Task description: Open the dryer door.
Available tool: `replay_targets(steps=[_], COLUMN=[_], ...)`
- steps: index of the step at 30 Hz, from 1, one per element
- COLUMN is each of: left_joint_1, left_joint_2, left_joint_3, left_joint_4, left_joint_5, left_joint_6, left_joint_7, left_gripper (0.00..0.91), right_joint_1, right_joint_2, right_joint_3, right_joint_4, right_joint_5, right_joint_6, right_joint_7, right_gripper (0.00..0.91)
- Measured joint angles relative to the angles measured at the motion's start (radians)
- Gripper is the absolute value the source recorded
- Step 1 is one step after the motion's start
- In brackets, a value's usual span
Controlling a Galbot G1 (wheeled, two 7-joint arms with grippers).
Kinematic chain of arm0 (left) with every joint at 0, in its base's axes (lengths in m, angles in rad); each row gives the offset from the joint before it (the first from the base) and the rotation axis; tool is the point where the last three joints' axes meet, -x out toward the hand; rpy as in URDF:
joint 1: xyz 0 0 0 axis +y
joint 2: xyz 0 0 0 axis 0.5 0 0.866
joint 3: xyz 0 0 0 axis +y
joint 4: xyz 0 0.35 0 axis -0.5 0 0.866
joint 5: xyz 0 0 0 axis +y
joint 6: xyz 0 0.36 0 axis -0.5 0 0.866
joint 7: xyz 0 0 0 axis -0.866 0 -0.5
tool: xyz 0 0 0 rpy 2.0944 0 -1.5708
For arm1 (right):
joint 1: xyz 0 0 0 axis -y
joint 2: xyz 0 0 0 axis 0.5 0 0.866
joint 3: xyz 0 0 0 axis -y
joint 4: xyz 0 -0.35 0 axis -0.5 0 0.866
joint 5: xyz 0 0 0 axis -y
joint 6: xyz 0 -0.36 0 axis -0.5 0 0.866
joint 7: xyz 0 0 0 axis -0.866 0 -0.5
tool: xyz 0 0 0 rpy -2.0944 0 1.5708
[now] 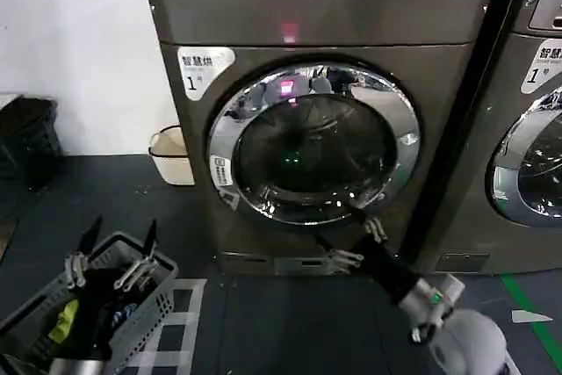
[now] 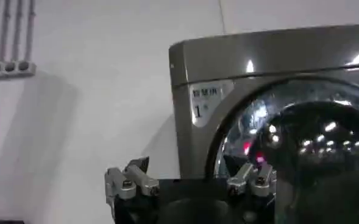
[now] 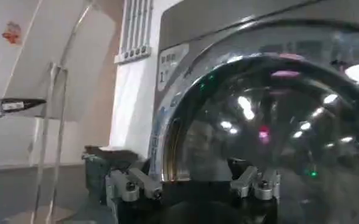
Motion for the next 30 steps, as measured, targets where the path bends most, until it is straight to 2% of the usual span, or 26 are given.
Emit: replay_targets(steps=[7,11,17,30], left_joint_1=[0.020,0.024,0.024,0.021], left_joint_2=[-0.008,-0.013,-0.015,-0.015], left_joint_3=[0.003,0.001,0.000,0.000], left_joint_4=[-0.014,-0.017,-0.018,-0.007], left_joint_5=[0.000,-0.002,-0.013,0.001], left_joint_6=[-0.012,-0.012,-0.004,-0.006], left_joint_7=[0.005,0.031,0.032,0.031], left_gripper=[0.907,0.907,0.907,0.907], right_joint_1=[0.150,0.225,0.348,0.512], right_joint_2=[0.016,0.033,0.077,0.216], right_joint_3=[-0.103,-0.149,-0.227,-0.351], right_joint_4=[-0.122,-0.203,-0.334,-0.562], right_joint_5=[0.017,0.049,0.051,0.049], right_joint_6=[-0.040,-0.032,-0.003,-0.011], right_joint_7=[-0.015,-0.057,-0.102,-0.133], right_gripper=[0.907,0.907,0.907,0.907])
